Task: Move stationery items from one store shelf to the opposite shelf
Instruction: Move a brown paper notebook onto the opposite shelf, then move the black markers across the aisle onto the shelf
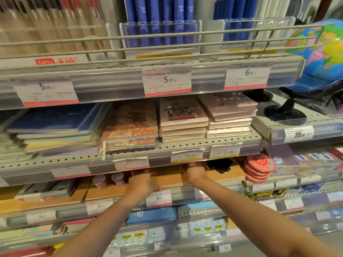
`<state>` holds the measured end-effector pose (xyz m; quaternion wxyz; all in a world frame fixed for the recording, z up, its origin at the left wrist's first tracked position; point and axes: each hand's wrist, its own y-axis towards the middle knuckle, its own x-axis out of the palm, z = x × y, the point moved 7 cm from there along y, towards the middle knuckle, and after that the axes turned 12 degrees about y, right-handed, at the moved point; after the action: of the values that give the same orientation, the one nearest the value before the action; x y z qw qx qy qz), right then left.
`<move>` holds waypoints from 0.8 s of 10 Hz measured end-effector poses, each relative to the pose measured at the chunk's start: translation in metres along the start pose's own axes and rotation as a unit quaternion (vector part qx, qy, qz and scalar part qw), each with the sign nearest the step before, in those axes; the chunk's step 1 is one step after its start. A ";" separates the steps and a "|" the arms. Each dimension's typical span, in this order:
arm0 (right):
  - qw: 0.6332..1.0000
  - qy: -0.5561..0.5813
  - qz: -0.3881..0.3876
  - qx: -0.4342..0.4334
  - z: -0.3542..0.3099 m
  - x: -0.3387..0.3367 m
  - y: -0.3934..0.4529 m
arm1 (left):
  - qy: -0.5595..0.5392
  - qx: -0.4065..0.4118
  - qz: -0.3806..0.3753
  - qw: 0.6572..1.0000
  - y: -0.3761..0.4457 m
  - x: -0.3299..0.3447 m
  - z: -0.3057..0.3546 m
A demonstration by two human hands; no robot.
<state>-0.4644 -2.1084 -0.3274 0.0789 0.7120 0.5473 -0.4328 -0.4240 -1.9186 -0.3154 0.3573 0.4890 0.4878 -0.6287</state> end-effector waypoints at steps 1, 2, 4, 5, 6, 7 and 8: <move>0.997 -0.050 0.009 -0.054 0.004 0.003 0.006 | 0.003 0.009 -0.006 1.000 0.001 0.001 0.006; 0.990 -0.069 0.075 -0.096 -0.001 -0.024 -0.004 | 0.008 0.052 0.025 0.998 -0.004 -0.004 0.031; 0.985 -0.069 0.128 -0.095 0.055 -0.084 0.005 | -0.015 0.132 0.021 0.991 -0.007 -0.007 0.113; 0.986 -0.058 0.135 -0.073 0.082 -0.105 0.017 | -0.036 0.127 -0.033 0.991 0.008 0.004 0.141; 0.989 -0.010 0.134 -0.062 0.099 -0.119 0.026 | -0.070 0.130 -0.089 0.985 0.017 0.011 0.166; 0.991 0.004 0.092 -0.098 0.096 -0.120 0.029 | -0.143 0.153 -0.068 0.975 0.027 0.012 0.196; 0.993 -0.016 0.032 -0.116 0.085 -0.115 0.025 | -0.145 0.171 -0.037 0.974 0.032 0.015 0.220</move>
<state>-0.4913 -2.2498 -0.3077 0.1834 0.7078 0.5696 -0.3754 -0.4570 -2.1386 -0.3287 0.3114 0.4284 0.3338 -0.7798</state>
